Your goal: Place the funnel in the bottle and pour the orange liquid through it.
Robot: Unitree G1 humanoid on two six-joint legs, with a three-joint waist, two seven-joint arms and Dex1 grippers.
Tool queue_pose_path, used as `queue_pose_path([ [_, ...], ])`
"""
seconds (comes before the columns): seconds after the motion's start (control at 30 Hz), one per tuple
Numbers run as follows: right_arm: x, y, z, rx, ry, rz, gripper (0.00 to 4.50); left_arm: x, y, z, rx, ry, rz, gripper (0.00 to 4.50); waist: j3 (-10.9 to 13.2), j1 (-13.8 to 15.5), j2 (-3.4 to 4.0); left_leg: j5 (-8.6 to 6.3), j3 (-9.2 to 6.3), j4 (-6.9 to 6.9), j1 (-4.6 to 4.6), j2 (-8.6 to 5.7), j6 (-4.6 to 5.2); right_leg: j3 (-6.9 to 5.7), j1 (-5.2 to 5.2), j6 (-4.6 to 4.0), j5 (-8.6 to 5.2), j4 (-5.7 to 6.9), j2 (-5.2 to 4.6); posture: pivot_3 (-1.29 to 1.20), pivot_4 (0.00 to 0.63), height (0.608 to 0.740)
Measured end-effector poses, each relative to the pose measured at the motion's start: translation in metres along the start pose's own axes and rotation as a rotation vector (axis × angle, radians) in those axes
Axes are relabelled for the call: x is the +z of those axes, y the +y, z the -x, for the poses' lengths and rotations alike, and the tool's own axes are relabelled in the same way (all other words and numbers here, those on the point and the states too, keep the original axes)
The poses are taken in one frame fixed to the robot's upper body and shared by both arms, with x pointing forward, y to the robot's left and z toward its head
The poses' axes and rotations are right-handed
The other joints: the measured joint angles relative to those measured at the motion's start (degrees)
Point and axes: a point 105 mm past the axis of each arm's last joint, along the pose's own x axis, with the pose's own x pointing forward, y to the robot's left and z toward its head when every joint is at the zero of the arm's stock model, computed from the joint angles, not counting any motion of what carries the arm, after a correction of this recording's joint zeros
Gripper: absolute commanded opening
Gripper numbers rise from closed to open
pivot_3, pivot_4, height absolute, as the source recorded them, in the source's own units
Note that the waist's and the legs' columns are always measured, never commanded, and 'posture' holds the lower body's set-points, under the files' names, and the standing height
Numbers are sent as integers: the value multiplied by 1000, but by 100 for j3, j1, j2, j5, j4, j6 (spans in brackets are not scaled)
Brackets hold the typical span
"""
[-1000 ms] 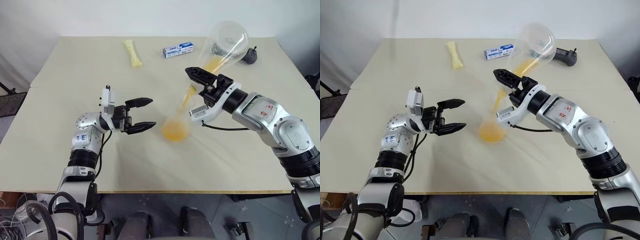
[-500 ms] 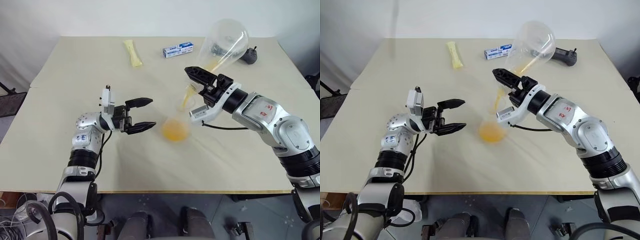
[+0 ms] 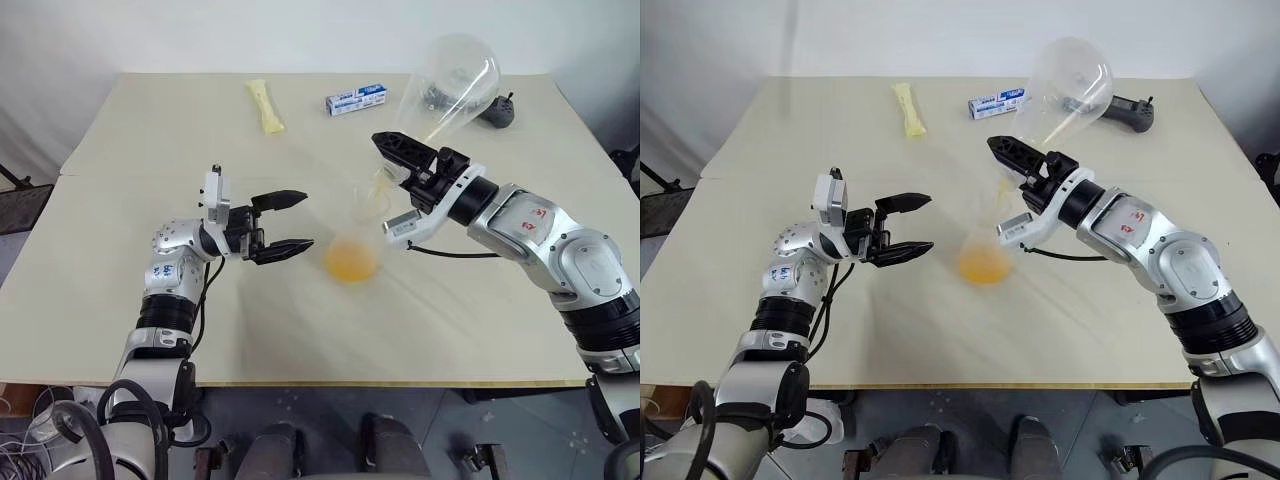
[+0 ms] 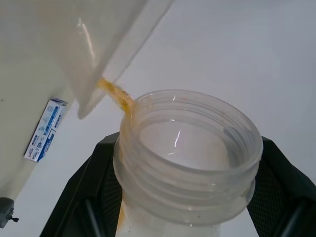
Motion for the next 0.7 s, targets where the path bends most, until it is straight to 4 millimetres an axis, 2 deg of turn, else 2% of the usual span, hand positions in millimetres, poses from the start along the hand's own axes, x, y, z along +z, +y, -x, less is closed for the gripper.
queue_pose_path([
  [0.57, 3, -1, 0, -13, -19, 20, 2802, -2, 0, 1, -2, 0, 4, 4500, 0, 0, 0, 0, 1, 0, 0, 0, 0, 0, 0, 0, 0, 0, 0, 0, 150, 740],
  [0.7, 7, -2, -3, -18, -21, -35, 2802, -2, 0, 1, -2, -1, 2, 4500, 0, -2, 0, 0, 1, 0, 0, 1, 0, -1, 0, 0, 0, 0, 0, 0, 150, 740],
])
